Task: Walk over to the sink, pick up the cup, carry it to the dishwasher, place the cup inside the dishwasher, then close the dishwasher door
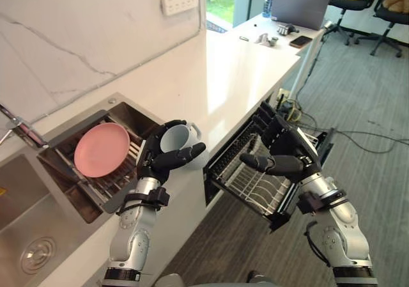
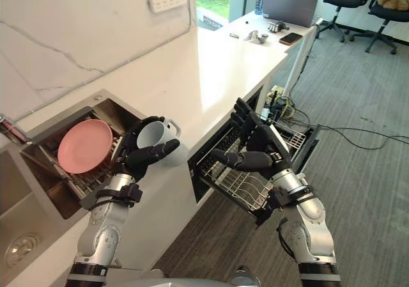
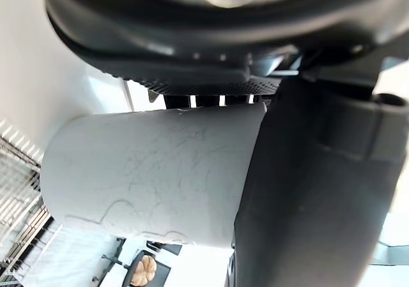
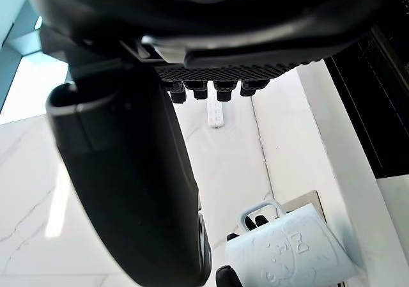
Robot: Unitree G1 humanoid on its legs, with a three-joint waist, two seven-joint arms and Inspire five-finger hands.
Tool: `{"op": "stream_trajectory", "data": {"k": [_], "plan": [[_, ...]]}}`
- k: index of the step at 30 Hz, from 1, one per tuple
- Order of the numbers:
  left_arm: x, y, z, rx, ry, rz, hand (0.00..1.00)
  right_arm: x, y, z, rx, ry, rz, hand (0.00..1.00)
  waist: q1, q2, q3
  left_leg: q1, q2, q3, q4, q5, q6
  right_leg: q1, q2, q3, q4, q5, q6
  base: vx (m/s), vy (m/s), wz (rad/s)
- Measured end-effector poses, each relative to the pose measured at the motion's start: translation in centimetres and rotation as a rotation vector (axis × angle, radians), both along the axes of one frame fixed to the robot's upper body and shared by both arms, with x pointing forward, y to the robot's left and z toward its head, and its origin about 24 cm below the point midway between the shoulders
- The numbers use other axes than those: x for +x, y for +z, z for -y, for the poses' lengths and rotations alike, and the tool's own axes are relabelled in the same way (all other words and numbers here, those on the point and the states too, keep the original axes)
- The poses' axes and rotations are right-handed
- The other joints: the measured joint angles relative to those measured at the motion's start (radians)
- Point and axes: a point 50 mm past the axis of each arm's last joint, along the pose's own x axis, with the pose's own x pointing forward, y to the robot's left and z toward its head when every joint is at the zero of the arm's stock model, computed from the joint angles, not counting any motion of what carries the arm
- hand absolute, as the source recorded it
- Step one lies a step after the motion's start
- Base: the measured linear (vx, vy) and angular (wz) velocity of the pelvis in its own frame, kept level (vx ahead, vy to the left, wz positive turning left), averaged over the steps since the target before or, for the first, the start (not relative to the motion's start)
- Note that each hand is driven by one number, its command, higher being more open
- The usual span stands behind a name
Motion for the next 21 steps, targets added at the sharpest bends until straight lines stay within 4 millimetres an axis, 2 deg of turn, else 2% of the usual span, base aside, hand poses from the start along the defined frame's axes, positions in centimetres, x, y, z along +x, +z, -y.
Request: {"op": "stream_trajectory", "data": {"k": [2, 7, 16, 21], "plan": [[0.0, -0.1, 0.1, -0.003, -0.006, -0.011, 0.00, 0.3, 0.3, -0.3, -0.042, 0.030, 0.006, 1.00, -0.001, 0.012, -0.008, 0.003, -0.029, 0.006, -0.035, 0.022, 0.007, -0.003, -0.028, -0.006, 0.001, 0.001, 0.007, 0.03, 0.074, 0.22], [0.0, -0.3, 0.0, -0.002, -0.009, -0.029, 0.00, 1.0, 0.6, -1.3, -0.089, 0.088, 0.002, 1.00, 0.004, 0.019, -0.013, 0.030, -0.044, 0.031, -0.086, 0.051, 0.004, -0.003, -0.043, 0.000, 0.000, 0.002, 0.009, 0.02, 0.026, 0.02], [0.0, -0.5, 0.4, 0.003, -0.019, -0.058, 0.00, 1.0, 0.2, -2.6, -0.153, 0.143, -0.021, 1.00, -0.001, 0.019, -0.032, 0.073, -0.044, 0.053, -0.146, 0.078, 0.001, 0.002, -0.033, 0.021, -0.013, 0.006, 0.009, -0.01, -0.006, -0.07], [-0.1, 0.7, 0.7, -0.032, -0.011, -0.021, 0.00, 0.8, -0.1, -4.1, -0.198, 0.190, -0.024, 1.00, 0.004, 0.020, -0.036, 0.073, -0.046, 0.053, -0.153, 0.084, 0.002, 0.003, -0.028, 0.020, -0.022, 0.013, 0.009, 0.00, 0.000, 0.00]]}}
